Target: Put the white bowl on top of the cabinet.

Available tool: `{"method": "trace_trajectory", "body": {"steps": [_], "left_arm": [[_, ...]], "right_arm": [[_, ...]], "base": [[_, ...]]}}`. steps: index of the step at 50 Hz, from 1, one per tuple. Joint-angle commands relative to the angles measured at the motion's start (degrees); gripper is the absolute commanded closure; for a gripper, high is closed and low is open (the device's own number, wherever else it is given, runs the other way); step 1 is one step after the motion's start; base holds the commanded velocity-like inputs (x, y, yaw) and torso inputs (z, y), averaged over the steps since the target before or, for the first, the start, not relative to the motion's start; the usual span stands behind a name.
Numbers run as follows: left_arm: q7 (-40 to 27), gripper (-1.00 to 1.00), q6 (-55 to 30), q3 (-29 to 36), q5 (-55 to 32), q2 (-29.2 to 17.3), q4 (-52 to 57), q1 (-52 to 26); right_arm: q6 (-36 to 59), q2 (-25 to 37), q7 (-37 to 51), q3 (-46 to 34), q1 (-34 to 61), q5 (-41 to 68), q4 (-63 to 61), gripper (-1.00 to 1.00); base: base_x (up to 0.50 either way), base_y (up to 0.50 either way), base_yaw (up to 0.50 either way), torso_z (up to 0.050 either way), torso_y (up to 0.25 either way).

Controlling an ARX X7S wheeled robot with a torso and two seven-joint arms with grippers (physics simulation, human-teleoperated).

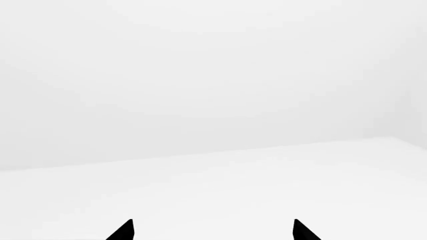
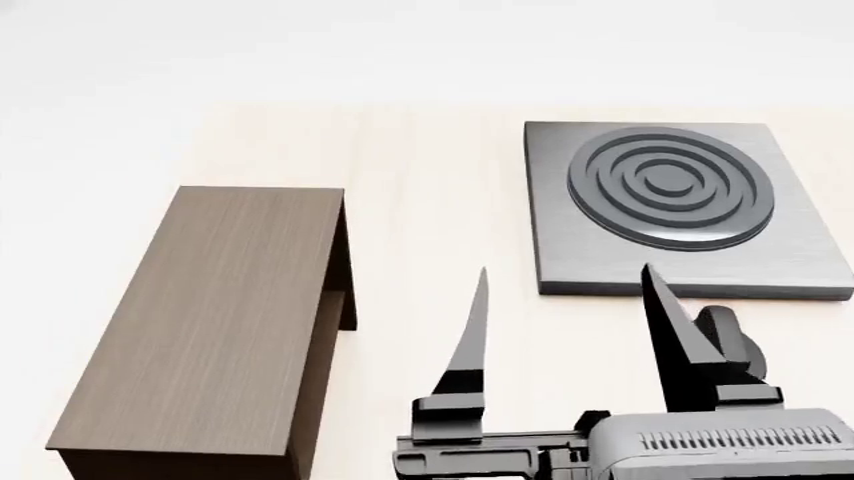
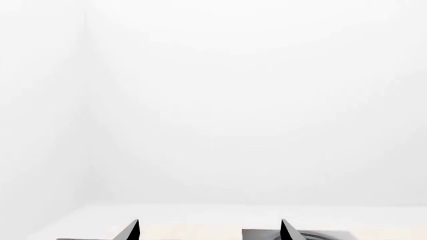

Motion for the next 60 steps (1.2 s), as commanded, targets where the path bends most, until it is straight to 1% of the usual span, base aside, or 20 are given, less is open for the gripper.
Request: {"method": "trace_trajectory", "body": {"steps": [1,6,14,22,29,33,35,46,51,55,60], "left_arm": [[-1.7,-1.00,2.4,-0.1,-2.7,-0.8,-0.5,0.3],[-1.8,-1.00,2.6,-0.1,-2.9,-0.9,-0.7,0.4],[-1.9,-1.00,2.4,0.2,-3.0,-1.1,-1.0,0.2],[-2.0,-1.00,2.8,0.1,-3.3,-1.2,-1.2,0.4],[-2.2,-1.00,2.9,0.3,-3.3,-1.3,-1.4,0.3],[-2.2,-1.00,2.9,0.4,-3.4,-1.4,-1.5,0.2],[-2.2,-1.00,2.9,0.5,-3.4,-1.5,-1.6,0.2],[-2.3,-1.00,3.1,0.6,-3.7,-1.6,-1.8,0.3],[-2.5,-1.00,3.1,0.7,-3.7,-1.7,-1.7,0.3],[-2.5,-1.00,3.2,0.7,-3.7,-1.8,-1.7,0.4],[-2.6,-1.00,3.3,0.7,-3.8,-1.8,-1.7,0.5]], "right_arm": [[7.7,1.3,2.1,-1.7,5.8,2.2,-1.0,-1.00],[11.3,0.4,3.0,-0.8,7.5,4.5,-2.3,-1.00],[22.5,-1.2,6.3,3.5,12.7,11.4,-7.2,-1.00],[26.5,-1.2,7.6,4.7,14.6,14.0,-8.2,-1.00],[34.1,-1.4,11.4,9.2,17.8,20.9,-11.9,-1.00],[33.5,2.1,17.8,9.4,19.1,28.4,-12.0,-1.00],[33.0,3.0,19.4,9.7,19.0,30.5,-11.8,-1.00],[33.7,4.8,24.6,11.1,20.3,36.8,-11.5,-1.00],[33.4,7.7,29.4,11.7,21.1,42.0,-11.8,-1.00],[33.1,9.9,33.1,13.8,21.8,46.4,-11.6,-1.00],[32.2,11.6,35.4,16.6,20.5,48.3,-10.8,-1.00]], "base": [[0.00,0.00,0.00,0.000,0.000],[0.00,0.00,0.00,0.000,0.000],[0.00,0.00,0.00,0.000,0.000],[0.00,0.00,0.00,0.000,0.000],[0.00,0.00,0.00,0.000,0.000],[0.00,0.00,0.00,0.000,0.000],[0.00,0.00,0.00,0.000,0.000],[0.00,0.00,0.00,0.000,0.000],[0.00,0.00,0.00,0.000,0.000],[0.00,0.00,0.00,0.000,0.000],[0.00,0.00,0.00,0.000,0.000]]}}
